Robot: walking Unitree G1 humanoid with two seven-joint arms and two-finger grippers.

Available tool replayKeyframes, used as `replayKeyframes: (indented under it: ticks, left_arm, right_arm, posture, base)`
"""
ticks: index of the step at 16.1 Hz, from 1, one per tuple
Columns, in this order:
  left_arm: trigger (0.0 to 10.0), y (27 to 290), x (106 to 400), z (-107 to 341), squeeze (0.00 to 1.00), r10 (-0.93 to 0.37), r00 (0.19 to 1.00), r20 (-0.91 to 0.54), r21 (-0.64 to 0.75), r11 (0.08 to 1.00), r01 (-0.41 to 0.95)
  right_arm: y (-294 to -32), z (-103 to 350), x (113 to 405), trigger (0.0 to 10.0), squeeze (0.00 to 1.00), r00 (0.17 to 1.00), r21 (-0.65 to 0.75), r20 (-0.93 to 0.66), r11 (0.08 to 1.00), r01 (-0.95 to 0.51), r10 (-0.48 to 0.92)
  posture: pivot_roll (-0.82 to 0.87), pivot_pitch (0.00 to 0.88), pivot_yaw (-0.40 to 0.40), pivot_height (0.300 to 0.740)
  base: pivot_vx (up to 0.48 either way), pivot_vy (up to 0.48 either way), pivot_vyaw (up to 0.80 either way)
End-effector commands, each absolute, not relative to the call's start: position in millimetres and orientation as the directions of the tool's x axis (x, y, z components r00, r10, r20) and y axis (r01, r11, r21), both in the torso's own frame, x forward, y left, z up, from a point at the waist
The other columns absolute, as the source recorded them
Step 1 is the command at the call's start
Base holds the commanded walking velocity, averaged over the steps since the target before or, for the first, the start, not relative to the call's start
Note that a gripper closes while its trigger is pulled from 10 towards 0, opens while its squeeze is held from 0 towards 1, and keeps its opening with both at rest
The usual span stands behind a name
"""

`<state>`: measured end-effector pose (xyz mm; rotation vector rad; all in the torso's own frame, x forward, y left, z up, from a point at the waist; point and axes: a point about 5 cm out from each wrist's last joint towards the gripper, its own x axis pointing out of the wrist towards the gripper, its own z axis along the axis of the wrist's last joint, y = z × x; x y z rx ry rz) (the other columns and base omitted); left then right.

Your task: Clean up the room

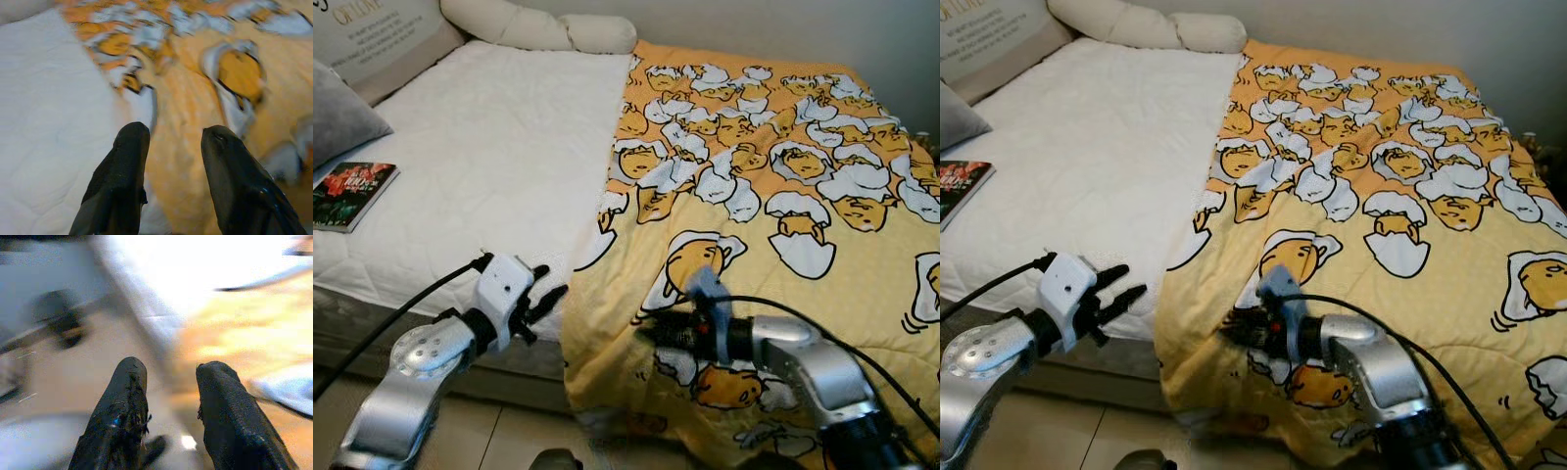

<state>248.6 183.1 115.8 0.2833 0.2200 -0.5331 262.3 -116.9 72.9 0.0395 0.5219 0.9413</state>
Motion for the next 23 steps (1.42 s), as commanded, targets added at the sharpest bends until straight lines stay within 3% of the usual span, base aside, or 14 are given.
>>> replayKeyframes:
  ticks: [1,3,5,8,9,10,13,14,18,23]
  left_arm:
    - [10.0,183.8,253.8,119.3,0.00,-0.416,0.875,-0.246,0.205,0.860,0.467]
    - [10.0,185.7,252.8,112.5,0.00,-0.316,0.921,-0.228,0.111,0.931,0.347]
    - [10.0,189.7,247.0,102.7,0.00,-0.259,0.931,-0.259,0.100,0.951,0.292]
    - [10.0,192.5,244.1,95.2,0.00,-0.208,0.940,-0.270,0.152,0.955,0.254]
    - [10.0,192.3,244.4,94.6,0.00,-0.201,0.942,-0.270,0.147,0.958,0.246]
    - [10.0,191.7,245.6,94.4,0.00,-0.195,0.943,-0.271,0.140,0.961,0.239]
    - [10.0,190.7,248.9,93.7,0.00,-0.189,0.945,-0.266,0.131,0.965,0.229]
    - [10.0,189.1,250.0,93.3,0.00,-0.187,0.948,-0.257,0.127,0.966,0.225]
    - [10.0,188.8,246.6,92.0,0.00,-0.160,0.956,-0.244,0.123,0.973,0.194]
    - [10.0,189.3,247.6,91.8,0.00,-0.148,0.961,-0.235,0.135,0.974,0.183]
  right_arm:
    - [-127.5,73.1,271.4,10.0,0.00,0.602,0.169,-0.415,0.707,-0.686,0.683]
    - [-139.4,64.1,275.6,10.0,0.00,0.766,0.072,-0.408,0.853,-0.516,0.498]
    - [-150.4,54.2,270.7,10.0,0.00,0.853,0.112,-0.396,0.940,-0.324,0.341]
    - [-163.6,43.6,261.6,10.0,0.00,0.921,0.098,-0.363,0.989,-0.111,0.140]
    - [-162.6,43.8,259.3,10.0,0.03,0.929,0.119,-0.346,0.988,-0.099,0.135]
    - [-160.4,46.7,256.8,10.0,1.00,0.941,0.138,-0.310,0.985,-0.099,0.138]
    - [-157.8,49.5,257.8,10.0,1.00,0.948,0.108,-0.291,0.989,-0.104,0.132]
    - [-160.6,49.2,259.6,10.0,0.00,0.950,0.085,-0.291,0.992,-0.089,0.110]
    - [-165.1,49.4,261.1,10.0,0.00,0.956,0.100,-0.277,0.992,-0.072,0.097]
    - [-166.3,47.0,260.9,10.0,0.00,0.957,0.110,-0.282,0.993,-0.038,0.067]
  posture:
    - [0.16,0.000,-0.045,0.740]
    - [0.16,0.000,-0.051,0.740]
    - [0.14,0.000,-0.046,0.740]
    - [0.13,0.000,-0.043,0.740]
    - [0.11,0.000,-0.034,0.740]
    - [0.11,0.000,-0.034,0.740]
    - [0.08,0.000,-0.020,0.740]
    - [0.08,0.000,-0.020,0.740]
    - [0.09,0.000,-0.038,0.740]
    - [0.08,0.000,-0.040,0.740]
  base:
    - [0.000,0.000,0.00]
    - [0.000,0.000,0.00]
    - [0.000,0.000,0.00]
    - [0.000,0.000,0.00]
    - [0.000,0.000,0.00]
    - [0.000,0.000,0.00]
    - [0.000,-0.381,0.00]
    - [0.000,-0.424,0.00]
    - [0.000,-0.424,-0.11]
    - [0.000,-0.424,-0.78]
